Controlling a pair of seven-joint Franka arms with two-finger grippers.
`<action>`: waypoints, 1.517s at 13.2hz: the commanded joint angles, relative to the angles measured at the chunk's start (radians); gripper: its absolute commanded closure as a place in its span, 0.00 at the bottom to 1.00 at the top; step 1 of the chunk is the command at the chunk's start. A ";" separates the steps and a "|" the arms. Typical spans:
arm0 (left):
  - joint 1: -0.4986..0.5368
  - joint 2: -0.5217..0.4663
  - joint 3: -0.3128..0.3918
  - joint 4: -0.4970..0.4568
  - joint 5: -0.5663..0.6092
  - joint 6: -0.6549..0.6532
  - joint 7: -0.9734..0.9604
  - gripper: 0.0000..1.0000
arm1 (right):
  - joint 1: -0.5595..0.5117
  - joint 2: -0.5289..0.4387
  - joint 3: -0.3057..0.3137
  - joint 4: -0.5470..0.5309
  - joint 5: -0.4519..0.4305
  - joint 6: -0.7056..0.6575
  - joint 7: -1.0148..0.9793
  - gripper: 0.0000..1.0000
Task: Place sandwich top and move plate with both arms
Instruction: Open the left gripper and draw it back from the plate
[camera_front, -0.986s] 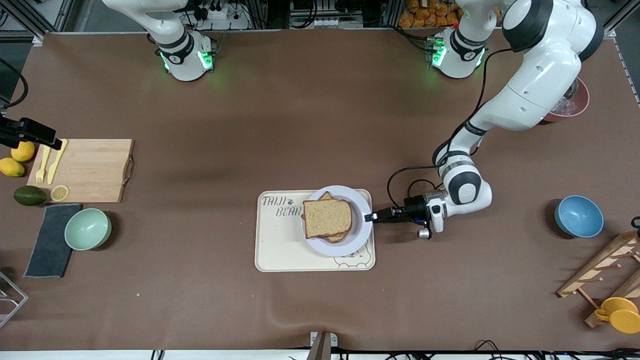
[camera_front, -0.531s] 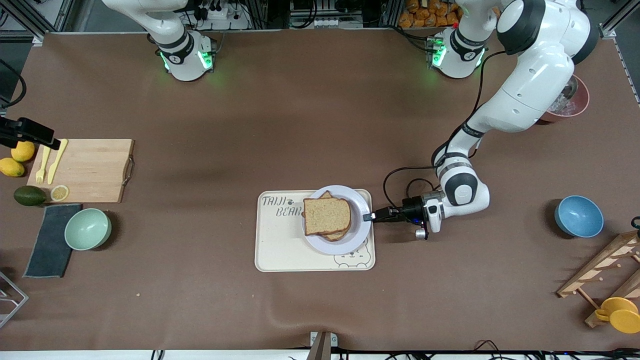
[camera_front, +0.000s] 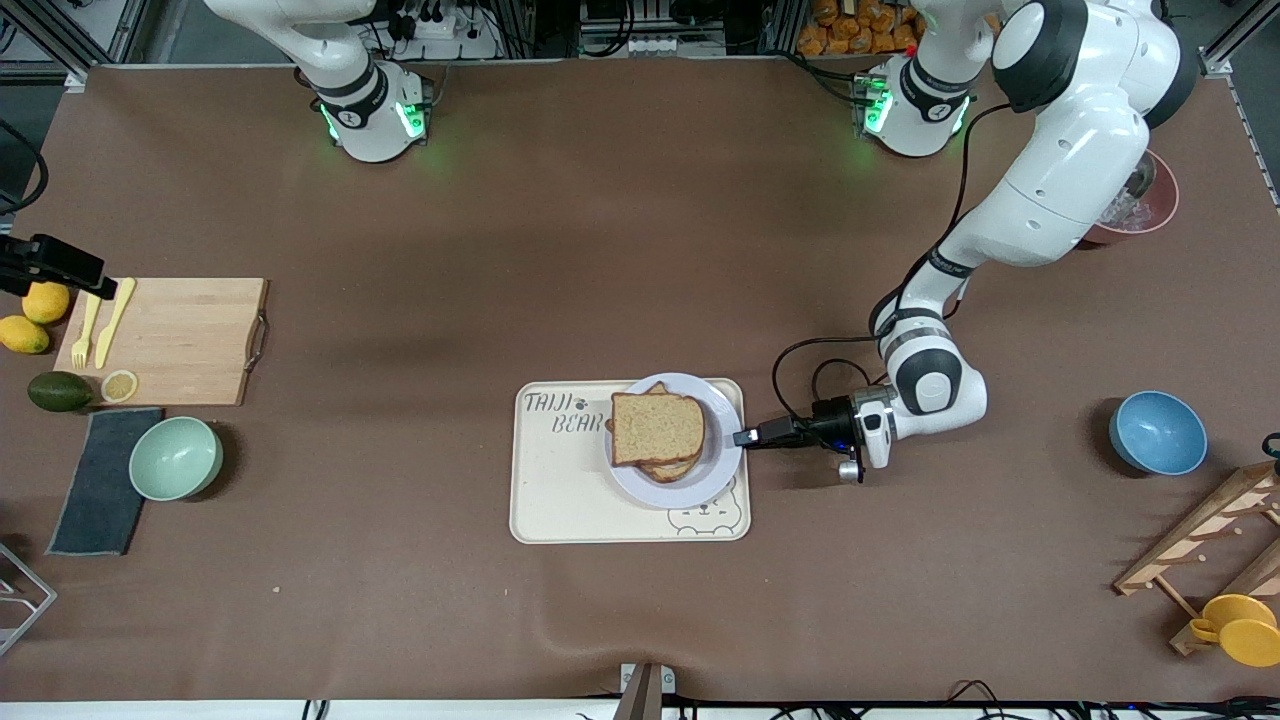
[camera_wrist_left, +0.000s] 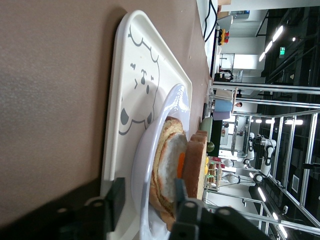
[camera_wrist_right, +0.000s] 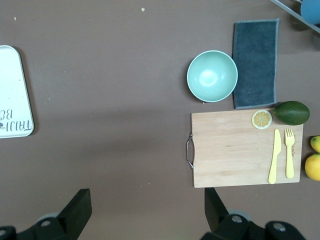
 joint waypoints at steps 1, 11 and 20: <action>0.000 -0.003 0.007 0.006 0.025 -0.008 -0.010 0.00 | -0.004 0.009 0.002 0.026 -0.013 -0.012 0.017 0.00; 0.096 -0.137 0.007 -0.031 0.293 -0.134 -0.332 0.00 | -0.004 0.009 0.002 0.026 -0.013 -0.015 0.017 0.00; 0.162 -0.516 0.008 -0.019 0.779 -0.321 -0.955 0.00 | -0.005 0.009 0.002 0.026 -0.014 -0.009 0.017 0.00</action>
